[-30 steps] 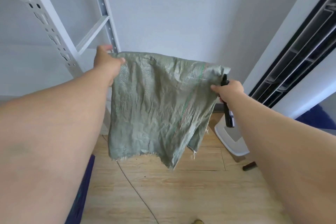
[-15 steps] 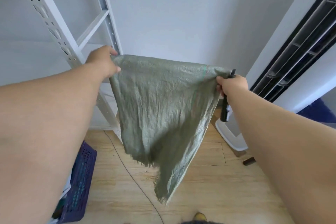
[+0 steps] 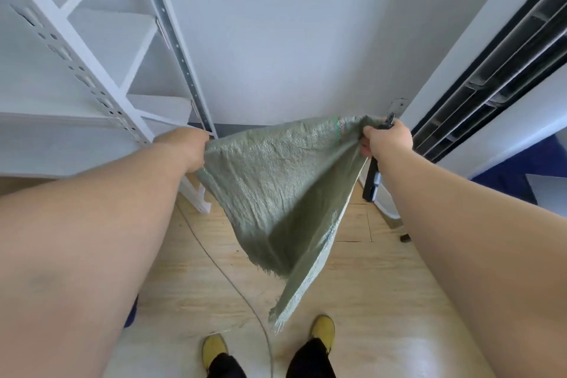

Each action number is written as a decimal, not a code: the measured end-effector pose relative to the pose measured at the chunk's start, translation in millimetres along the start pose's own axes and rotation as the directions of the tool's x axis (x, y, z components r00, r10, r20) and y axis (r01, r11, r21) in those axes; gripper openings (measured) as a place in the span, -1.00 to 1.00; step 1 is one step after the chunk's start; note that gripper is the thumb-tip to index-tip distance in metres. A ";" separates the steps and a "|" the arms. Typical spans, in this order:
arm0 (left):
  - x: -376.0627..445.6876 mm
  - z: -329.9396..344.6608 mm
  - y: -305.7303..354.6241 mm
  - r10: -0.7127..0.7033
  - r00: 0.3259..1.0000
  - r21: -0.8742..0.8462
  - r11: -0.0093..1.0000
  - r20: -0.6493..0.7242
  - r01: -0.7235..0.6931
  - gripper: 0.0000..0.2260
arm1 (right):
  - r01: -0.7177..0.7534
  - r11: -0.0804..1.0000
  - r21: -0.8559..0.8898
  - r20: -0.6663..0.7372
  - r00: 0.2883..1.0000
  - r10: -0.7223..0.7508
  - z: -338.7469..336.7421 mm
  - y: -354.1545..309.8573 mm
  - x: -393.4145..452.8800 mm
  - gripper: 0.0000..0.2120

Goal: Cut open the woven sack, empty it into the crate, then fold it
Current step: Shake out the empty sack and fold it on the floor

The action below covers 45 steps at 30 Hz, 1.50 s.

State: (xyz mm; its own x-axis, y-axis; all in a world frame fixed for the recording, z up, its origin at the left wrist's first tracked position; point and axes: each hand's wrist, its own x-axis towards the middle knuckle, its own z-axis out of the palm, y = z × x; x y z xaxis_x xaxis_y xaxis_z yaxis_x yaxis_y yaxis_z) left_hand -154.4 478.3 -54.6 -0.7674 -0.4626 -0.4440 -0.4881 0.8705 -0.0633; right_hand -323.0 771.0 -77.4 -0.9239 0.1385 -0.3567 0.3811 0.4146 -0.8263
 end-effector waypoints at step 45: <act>329.1 639.2 -21.4 -0.443 0.830 -0.924 0.010 0.339 0.383 -0.06 | 0.304 0.856 -0.419 0.511 0.858 -0.054 445.5 442.6 182.5 -0.64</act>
State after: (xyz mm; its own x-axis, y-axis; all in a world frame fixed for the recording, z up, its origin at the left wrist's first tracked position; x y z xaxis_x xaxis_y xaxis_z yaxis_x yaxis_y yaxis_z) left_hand -130.8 414.8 -770.8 -0.2798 -0.7126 -0.6434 -0.6828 -0.3234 0.6551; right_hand -308.0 579.0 -702.4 -0.7961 -0.3634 -0.4839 0.0317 0.7736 -0.6329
